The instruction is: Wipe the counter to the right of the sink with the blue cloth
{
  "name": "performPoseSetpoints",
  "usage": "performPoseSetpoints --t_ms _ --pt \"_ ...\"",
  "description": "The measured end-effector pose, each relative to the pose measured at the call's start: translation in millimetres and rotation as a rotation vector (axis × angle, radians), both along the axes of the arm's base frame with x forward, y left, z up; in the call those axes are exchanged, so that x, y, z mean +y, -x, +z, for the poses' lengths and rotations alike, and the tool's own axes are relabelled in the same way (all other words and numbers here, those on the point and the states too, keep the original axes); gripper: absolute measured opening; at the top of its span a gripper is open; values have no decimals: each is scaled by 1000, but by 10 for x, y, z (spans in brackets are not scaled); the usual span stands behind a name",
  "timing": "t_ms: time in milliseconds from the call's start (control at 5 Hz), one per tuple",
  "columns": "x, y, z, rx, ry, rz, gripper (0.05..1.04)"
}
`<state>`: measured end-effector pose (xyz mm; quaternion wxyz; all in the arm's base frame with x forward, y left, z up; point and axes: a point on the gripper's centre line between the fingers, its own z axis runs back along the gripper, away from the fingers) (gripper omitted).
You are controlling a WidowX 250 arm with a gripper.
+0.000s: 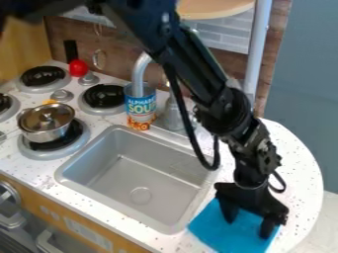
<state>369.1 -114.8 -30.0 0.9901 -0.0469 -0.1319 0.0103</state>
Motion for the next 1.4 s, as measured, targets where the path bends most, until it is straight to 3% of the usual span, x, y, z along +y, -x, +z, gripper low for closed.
performPoseSetpoints --t_ms 1000,1400 --pt "315 -984 122 -35 36 130 1005" --pt "262 -1282 166 -35 79 150 1005"
